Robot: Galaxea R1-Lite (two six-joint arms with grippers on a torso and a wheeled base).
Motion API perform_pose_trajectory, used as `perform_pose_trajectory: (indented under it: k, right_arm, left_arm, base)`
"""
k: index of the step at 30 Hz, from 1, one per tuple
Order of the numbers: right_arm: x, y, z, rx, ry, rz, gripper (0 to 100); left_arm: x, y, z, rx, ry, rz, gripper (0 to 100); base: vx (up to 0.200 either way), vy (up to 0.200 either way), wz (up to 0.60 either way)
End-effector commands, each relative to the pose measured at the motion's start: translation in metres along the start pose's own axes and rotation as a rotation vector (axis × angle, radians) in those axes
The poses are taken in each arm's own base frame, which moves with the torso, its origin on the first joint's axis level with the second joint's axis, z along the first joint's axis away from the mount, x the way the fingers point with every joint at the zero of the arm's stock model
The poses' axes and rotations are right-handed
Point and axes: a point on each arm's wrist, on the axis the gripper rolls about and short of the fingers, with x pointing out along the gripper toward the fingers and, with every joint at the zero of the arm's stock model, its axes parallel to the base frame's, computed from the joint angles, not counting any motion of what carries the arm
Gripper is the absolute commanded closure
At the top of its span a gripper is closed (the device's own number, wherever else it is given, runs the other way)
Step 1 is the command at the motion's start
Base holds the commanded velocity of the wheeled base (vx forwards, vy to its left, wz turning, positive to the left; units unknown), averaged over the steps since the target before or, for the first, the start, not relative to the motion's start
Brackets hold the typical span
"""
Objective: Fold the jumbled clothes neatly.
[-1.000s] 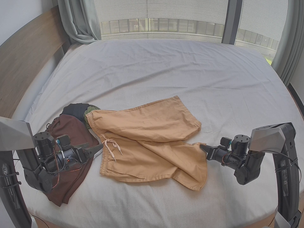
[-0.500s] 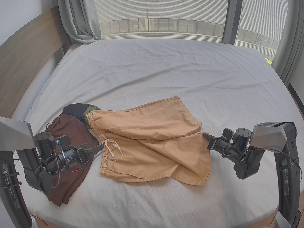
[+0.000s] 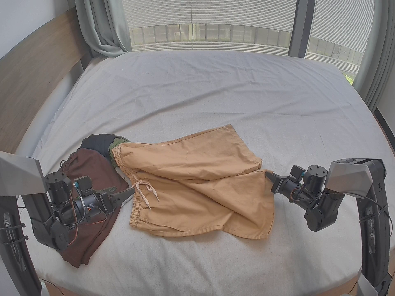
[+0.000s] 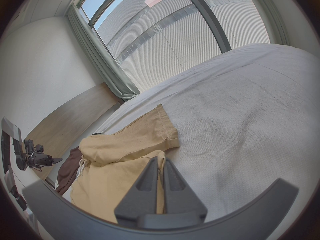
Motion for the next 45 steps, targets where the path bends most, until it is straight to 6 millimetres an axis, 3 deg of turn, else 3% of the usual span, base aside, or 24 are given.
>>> perform_pose_trajectory:
  k: [1, 9, 19, 34, 45]
  right_arm:
    - [-0.004, 0.001, 0.002, 0.002, 0.002, -0.006, 0]
    - [-0.050, 0.017, 0.021, 0.013, 0.058, -0.036, 0]
    - [-0.091, 0.035, -0.021, 0.077, 0.289, -0.052, 0]
    - [-0.113, 0.052, -0.072, 0.104, 0.525, -0.047, 0]
    - [-0.114, 0.057, -0.076, 0.099, 0.548, -0.035, 0]
  left_arm:
    - [0.000, 0.000, -0.001, -0.002, 0.003, 0.000, 0]
    - [0.000, 0.000, -0.001, -0.002, 0.003, 0.001, 0]
    - [0.002, 0.003, -0.006, -0.010, 0.018, 0.006, 0]
    - [0.003, 0.004, -0.006, -0.009, 0.017, 0.007, 0]
    - [0.004, 0.005, -0.007, -0.011, 0.018, 0.009, 0]
  base:
    - [0.000, 0.000, 0.00]
    - [0.000, 0.000, 0.00]
    - [0.000, 0.000, 0.00]
    - [0.000, 0.000, 0.00]
    - [0.000, 0.000, 0.00]
